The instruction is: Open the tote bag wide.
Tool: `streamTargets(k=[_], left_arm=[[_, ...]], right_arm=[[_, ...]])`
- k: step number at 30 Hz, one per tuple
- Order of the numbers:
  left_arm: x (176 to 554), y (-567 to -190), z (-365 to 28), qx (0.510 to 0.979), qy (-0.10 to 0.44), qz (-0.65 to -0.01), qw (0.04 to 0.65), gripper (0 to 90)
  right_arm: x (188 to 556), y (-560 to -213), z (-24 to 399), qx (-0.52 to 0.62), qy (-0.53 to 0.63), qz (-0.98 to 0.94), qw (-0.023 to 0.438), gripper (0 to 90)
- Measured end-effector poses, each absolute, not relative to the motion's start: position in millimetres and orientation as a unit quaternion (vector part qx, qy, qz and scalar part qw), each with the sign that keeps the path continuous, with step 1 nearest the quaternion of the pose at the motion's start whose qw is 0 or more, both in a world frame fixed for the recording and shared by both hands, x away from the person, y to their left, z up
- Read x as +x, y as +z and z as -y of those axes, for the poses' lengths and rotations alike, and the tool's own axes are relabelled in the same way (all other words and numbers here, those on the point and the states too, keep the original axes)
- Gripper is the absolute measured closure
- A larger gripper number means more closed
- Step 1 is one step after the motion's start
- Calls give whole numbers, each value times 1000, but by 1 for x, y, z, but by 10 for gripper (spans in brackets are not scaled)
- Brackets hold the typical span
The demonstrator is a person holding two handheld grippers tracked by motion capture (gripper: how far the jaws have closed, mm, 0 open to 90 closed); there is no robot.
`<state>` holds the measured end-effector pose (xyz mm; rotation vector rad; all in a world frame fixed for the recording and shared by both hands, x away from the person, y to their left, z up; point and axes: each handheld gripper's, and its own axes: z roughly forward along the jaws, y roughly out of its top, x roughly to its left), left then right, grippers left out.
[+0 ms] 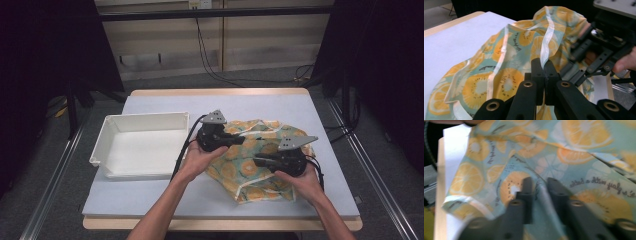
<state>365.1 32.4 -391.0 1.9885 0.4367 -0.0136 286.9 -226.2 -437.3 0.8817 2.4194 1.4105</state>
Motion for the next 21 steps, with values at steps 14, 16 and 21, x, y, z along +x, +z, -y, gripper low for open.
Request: streamTargets(k=[14,16,21], left_arm=[[384,-394,-33,831,-6,-217,512,897],[387,-392,-33,832,-5,-219,509,897],[398,-390,-36,828,1,-239,507,898]], right_arm=[[235,-440,227,267,503,-822,8,900],[226,-440,227,257,504,-825,-3,900],[212,-444,226,241,500,-831,-19,900]])
